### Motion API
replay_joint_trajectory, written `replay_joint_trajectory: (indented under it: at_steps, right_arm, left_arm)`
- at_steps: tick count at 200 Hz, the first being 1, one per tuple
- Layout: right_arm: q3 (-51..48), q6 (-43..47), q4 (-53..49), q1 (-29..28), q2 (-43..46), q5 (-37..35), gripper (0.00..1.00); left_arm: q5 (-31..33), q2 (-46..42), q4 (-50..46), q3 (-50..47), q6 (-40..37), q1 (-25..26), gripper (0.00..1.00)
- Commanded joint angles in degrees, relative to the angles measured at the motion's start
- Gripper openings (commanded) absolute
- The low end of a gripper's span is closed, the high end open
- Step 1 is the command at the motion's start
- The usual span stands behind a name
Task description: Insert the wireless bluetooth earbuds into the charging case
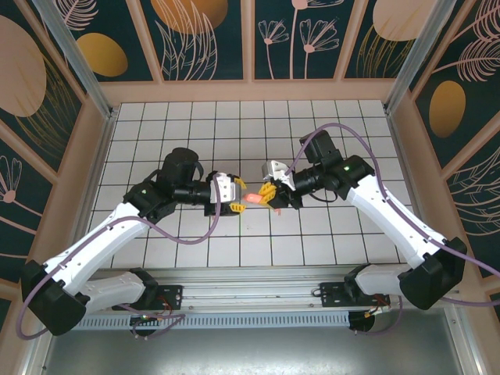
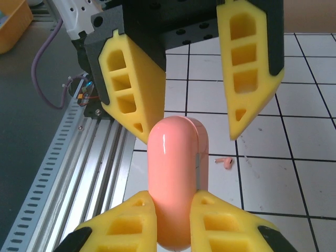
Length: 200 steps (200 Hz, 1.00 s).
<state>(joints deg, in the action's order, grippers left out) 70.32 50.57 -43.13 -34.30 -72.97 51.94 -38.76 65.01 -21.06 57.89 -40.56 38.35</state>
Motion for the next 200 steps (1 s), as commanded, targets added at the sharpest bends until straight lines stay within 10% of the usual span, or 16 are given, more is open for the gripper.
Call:
replay_joint_trajectory:
  at_steps: [1,129,200]
  right_arm:
    - [1.8,2.0,0.1,-0.7,-0.2,0.4,0.07]
    - [3.1,2.7,2.2,-1.8,-1.5,0.3,0.08]
    - [-12.9,-11.4,23.1,-1.4,14.8,-5.5,0.43]
  left_arm:
    - [-3.8,0.8,-1.2,1.9,-1.3,0.0,0.46]
    - [-5.5,1.6,-2.1,2.4,-0.9,0.0,0.23]
    - [-6.9,0.0,13.9,-4.9,17.1,0.0,0.19]
